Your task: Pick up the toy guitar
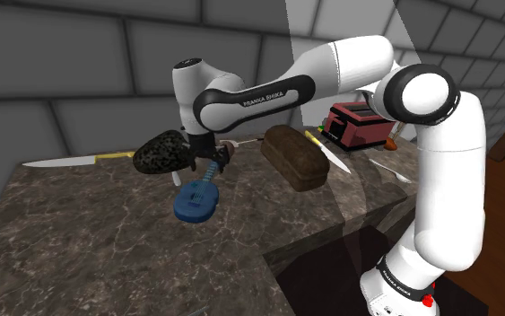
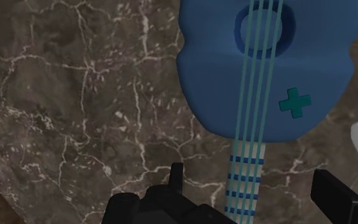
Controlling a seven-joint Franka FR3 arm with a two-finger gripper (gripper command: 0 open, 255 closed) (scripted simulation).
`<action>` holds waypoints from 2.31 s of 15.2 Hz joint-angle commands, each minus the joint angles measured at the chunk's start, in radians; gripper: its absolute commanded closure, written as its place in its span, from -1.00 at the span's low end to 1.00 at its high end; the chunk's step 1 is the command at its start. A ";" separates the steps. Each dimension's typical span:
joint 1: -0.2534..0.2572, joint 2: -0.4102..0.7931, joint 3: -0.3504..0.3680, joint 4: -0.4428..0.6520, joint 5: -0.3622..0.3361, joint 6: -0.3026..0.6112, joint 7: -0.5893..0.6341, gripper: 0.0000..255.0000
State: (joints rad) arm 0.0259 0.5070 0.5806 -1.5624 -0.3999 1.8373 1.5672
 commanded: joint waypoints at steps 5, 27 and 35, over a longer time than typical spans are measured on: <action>0.010 0.042 -0.015 -0.017 -0.024 0.053 0.027 -1.00; 0.008 0.007 -0.002 0.032 0.000 -0.025 0.005 1.00; 0.010 -0.015 0.006 0.084 0.016 -0.093 -0.012 1.00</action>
